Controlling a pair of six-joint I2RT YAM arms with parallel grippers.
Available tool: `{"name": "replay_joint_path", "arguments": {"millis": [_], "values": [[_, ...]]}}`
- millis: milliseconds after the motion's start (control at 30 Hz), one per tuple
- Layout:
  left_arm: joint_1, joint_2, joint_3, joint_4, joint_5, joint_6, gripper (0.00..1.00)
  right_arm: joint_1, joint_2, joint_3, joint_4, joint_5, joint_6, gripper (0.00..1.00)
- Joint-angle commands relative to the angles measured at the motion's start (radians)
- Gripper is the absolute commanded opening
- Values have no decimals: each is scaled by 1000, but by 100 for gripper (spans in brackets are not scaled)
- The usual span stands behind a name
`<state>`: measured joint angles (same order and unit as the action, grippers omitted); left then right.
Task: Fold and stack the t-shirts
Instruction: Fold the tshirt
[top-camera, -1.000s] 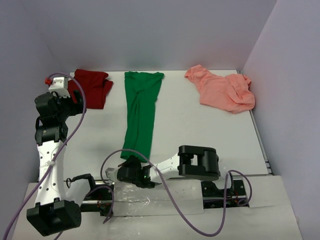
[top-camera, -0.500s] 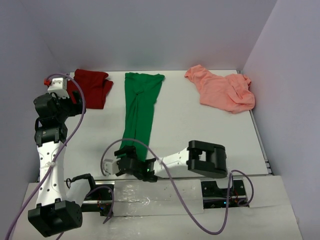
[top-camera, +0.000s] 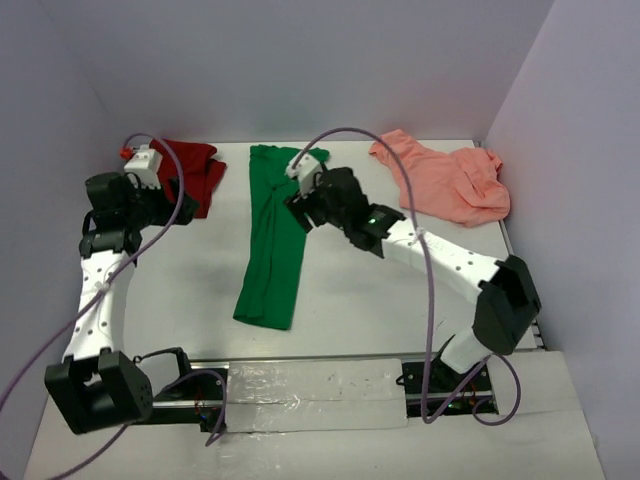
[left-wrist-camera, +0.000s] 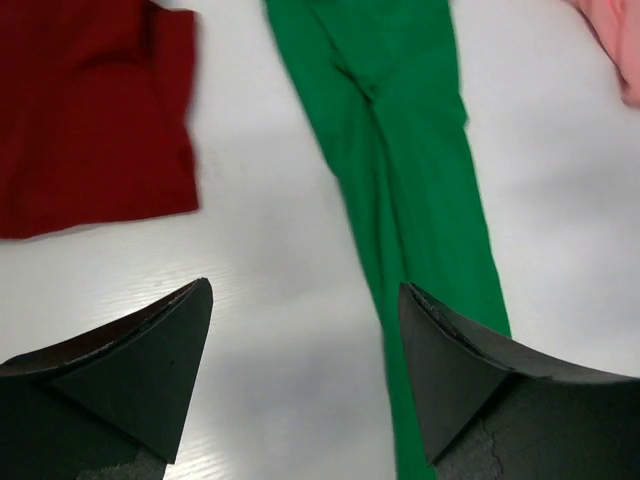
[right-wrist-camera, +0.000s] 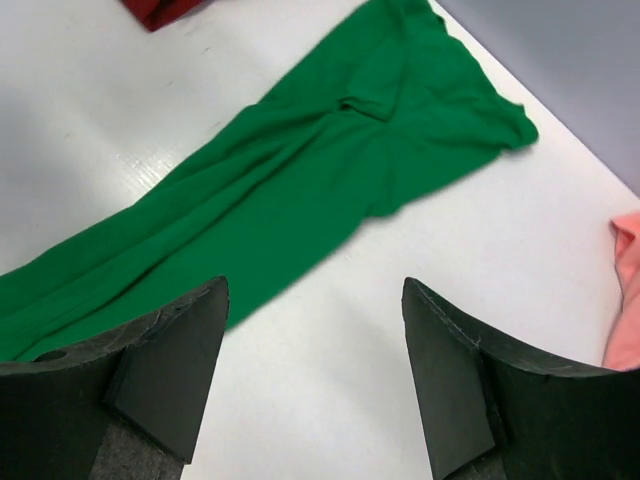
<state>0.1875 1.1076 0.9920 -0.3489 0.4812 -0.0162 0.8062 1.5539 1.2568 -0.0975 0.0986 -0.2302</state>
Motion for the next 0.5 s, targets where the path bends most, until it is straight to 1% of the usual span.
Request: {"name": "replay_joint_path", "arguments": {"millis": [0,33,67,100,133,167,233,267,300,333,367,400,433,467], "values": [[-84,79,59,17,111,64,84,-65,-83,45,-160,-143,95,77],[-107,101,65,10,123,88,84,-100,-86,56,-191,-149,104,77],[-167,159,79,-16,143,114,84,-119,-95,55,-203,-134,112,77],[-192,191,111,-62,136,130,84,-137,-115,46,-215,-131,118,77],[-254,230,123,-84,142,145,83,-166,-123,44,-229,-161,114,77],[-279,304,154,-116,155,163,82,-173,-133,30,-240,-151,112,77],[-325,372,160,-116,145,159,76,-189,-167,9,-232,-143,132,77],[-338,436,172,-114,139,159,73,-202,-175,1,-240,-175,132,75],[-342,464,177,-105,143,144,58,-205,-192,-6,-237,-174,140,73],[-350,492,184,-88,142,130,46,-208,-198,-14,-231,-175,146,71],[-355,542,207,-85,139,115,32,-217,-198,-14,-237,-197,146,69],[-359,569,223,-87,145,99,6,-220,-198,-11,-241,-194,153,68],[-373,596,241,-122,151,99,0,-226,-195,-11,-240,-192,158,66],[-382,644,275,-140,157,101,0,-234,-193,-10,-243,-192,160,62]]}}
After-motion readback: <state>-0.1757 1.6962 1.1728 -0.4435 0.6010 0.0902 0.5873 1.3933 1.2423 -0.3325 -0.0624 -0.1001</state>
